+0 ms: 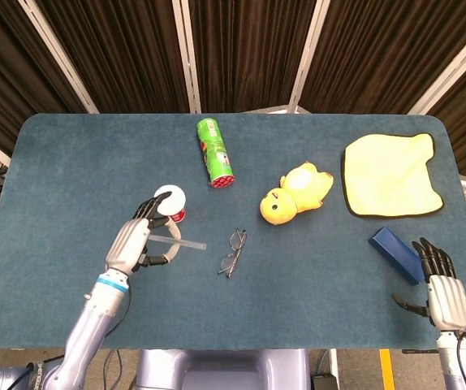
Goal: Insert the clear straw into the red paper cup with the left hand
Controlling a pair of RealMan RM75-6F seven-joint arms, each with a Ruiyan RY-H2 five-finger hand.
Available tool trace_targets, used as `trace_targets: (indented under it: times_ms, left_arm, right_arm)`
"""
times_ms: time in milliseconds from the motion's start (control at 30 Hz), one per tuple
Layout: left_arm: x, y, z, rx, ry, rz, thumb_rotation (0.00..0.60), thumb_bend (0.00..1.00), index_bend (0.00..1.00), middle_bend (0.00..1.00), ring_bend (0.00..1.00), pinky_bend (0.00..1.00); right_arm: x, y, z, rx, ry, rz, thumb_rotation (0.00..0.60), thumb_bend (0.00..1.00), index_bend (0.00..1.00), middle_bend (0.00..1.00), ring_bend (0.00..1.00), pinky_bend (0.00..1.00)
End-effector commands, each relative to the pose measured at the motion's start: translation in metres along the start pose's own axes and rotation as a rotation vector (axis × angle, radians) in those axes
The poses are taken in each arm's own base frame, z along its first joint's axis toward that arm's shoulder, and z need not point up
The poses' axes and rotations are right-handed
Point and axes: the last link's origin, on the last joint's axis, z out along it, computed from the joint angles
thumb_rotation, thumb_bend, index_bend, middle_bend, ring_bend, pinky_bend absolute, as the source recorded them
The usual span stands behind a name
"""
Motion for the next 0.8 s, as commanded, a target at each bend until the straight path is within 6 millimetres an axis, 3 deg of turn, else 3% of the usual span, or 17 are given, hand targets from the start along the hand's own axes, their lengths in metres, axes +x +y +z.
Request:
trace_targets:
  times_ms: [33, 300, 800]
  left_arm:
    - [0.005, 0.004, 0.016, 0.014, 0.016, -0.182, 0.6, 0.42, 0.57, 0.03, 0.0, 0.0]
    - [0.019, -0.011, 0.044, 0.048, 0.056, -0.316, 0.6, 0.42, 0.57, 0.05, 0.0, 0.0]
    - [0.046, -0.031, 0.07, 0.065, 0.142, -0.446, 0.6, 0.42, 0.57, 0.07, 0.0, 0.0]
  right_arm:
    - [-0.001, 0.0, 0.001, -0.005, -0.007, 0.006, 0.6, 0.12, 0.0, 0.0, 0.0, 0.0]
    - [-0.001, 0.002, 0.002, -0.015, -0.022, 0.019, 0.6, 0.12, 0.0, 0.0, 0.0, 0.0]
    - [-0.003, 0.003, 0.002, -0.031, -0.043, 0.041, 0.6, 0.12, 0.0, 0.0, 0.0, 0.0]
